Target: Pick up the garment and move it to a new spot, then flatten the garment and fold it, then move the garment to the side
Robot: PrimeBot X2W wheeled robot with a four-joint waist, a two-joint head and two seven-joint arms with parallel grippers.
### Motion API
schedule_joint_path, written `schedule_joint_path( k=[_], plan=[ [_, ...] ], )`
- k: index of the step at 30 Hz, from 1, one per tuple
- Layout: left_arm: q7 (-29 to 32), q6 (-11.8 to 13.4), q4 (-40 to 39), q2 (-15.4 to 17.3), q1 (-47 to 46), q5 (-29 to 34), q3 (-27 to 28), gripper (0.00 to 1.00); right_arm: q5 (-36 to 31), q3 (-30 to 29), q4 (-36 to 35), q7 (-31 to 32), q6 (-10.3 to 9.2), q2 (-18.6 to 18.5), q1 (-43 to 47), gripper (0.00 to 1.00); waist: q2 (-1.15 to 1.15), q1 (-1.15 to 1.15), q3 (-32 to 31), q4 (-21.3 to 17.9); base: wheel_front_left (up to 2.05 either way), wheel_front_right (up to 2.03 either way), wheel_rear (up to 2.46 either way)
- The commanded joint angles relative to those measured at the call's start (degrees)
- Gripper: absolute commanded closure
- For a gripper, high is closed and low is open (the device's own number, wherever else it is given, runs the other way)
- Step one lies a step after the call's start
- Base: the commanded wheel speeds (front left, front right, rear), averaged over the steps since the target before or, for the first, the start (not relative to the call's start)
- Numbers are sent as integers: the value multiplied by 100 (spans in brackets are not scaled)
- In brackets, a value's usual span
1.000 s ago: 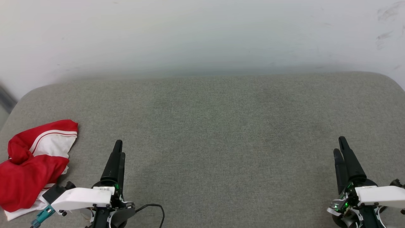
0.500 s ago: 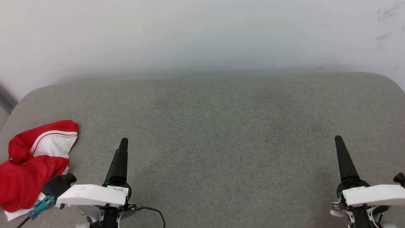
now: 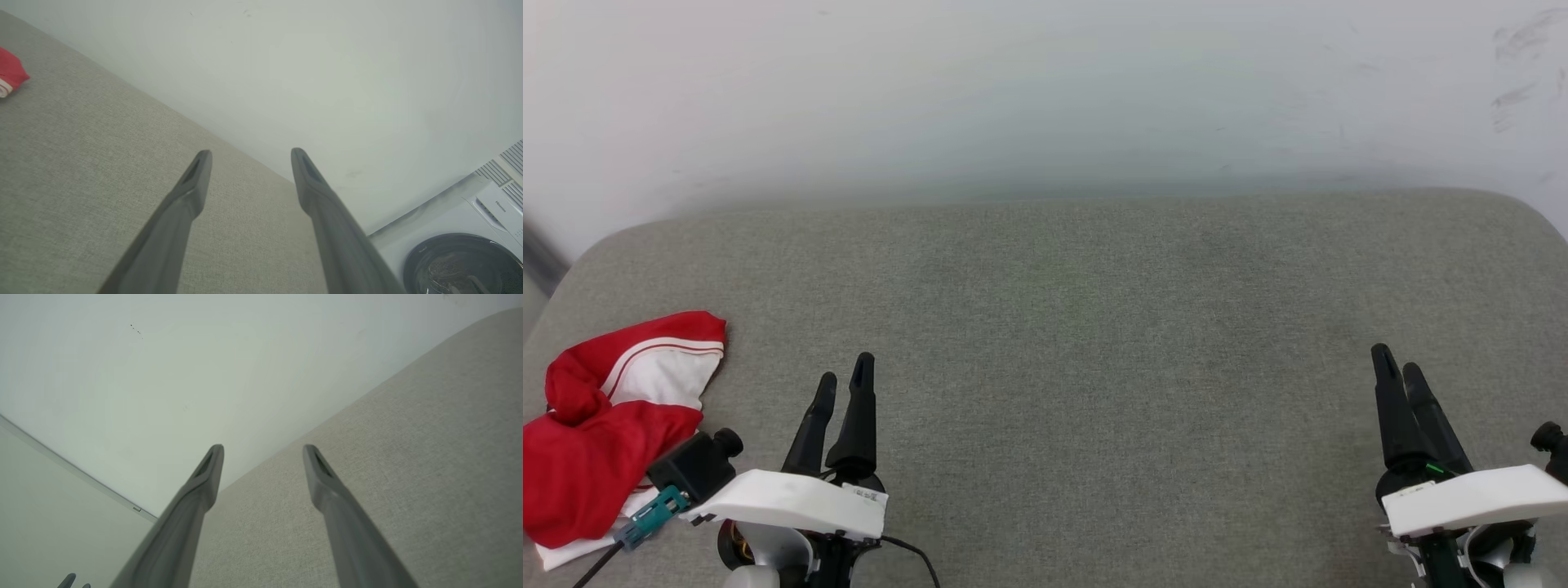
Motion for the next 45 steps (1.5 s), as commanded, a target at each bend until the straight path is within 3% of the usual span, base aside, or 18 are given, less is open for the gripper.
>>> schedule_joint_path(
  k=[1, 20, 45],
  plan=[
    [-79, -1, -82, 21, -21, 344, -23, 0, -345, 15, -124, 34, 12, 5, -24, 0, 0, 0, -1, 1, 0, 0, 0],
    [-382, 81, -17, 98, 26, 2142, -168, 0, -2320, -24, -289, 22, 13, 16, 90, 0, 0, 0, -22, 15, 0, 0, 0],
    [-705, 179, 232, 107, 32, 3297, -308, 0, -3274, -12, -524, -70, 14, 19, 186, 0, 0, 0, -31, 45, 0, 0, 0]
  ],
)
